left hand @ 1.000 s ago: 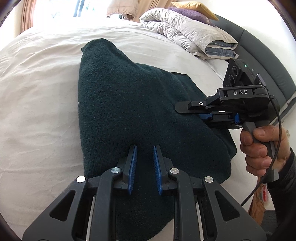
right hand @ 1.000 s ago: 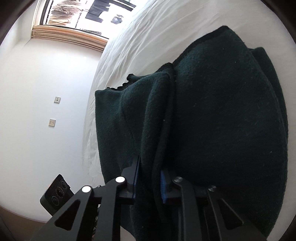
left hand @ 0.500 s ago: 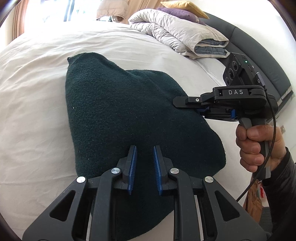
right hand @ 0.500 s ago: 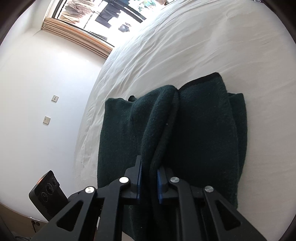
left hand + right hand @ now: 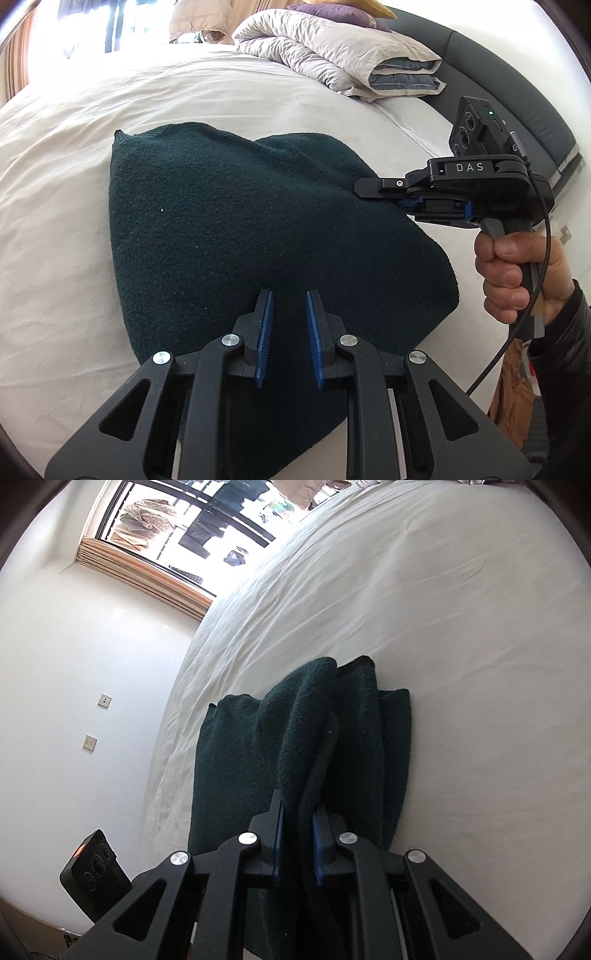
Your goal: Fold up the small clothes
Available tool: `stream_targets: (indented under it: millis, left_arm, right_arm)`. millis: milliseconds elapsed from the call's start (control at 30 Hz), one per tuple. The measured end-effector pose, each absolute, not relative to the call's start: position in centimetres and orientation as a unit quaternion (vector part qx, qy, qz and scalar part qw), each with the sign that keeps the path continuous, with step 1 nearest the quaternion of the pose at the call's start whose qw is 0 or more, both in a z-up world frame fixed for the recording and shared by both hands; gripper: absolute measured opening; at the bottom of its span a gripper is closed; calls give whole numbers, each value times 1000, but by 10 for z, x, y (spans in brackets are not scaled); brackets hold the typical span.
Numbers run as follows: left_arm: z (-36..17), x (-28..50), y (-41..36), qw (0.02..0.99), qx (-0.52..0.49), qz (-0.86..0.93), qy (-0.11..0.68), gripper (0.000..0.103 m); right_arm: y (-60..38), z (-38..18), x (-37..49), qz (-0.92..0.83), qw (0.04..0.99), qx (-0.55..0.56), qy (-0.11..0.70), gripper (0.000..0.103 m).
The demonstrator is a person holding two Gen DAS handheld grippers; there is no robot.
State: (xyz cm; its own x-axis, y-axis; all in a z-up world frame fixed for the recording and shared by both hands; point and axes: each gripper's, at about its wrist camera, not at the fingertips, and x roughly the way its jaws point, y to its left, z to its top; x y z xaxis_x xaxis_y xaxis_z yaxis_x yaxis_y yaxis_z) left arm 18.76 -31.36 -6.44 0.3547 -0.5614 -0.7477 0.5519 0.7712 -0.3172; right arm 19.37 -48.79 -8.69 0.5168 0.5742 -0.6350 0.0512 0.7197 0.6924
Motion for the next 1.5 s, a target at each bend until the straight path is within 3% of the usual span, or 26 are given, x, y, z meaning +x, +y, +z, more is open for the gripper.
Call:
stream_targets:
  millis: [933,1100,1200,1333,1500]
  left_arm:
    - [-84,190,-314,829,15,-353,433,18]
    - [-86,186,-305,822,4,-360,440,18]
    - [-91,183,-307,824,12,-358,440,18]
    - [-92,181,-309,824,8,-356,440,18]
    - [-94,185,-309,820,8,-364,441,18]
  right_arm:
    - [-510,-139,201,129,787,390,460,10]
    - [-500,-107,181,89,817,324,468,18]
    - [-492,-69,180,69,850,285,438,18]
    - [-454,-49,222,175,832,294,436,18]
    - [-425,-88,287,193,786,321,492,18]
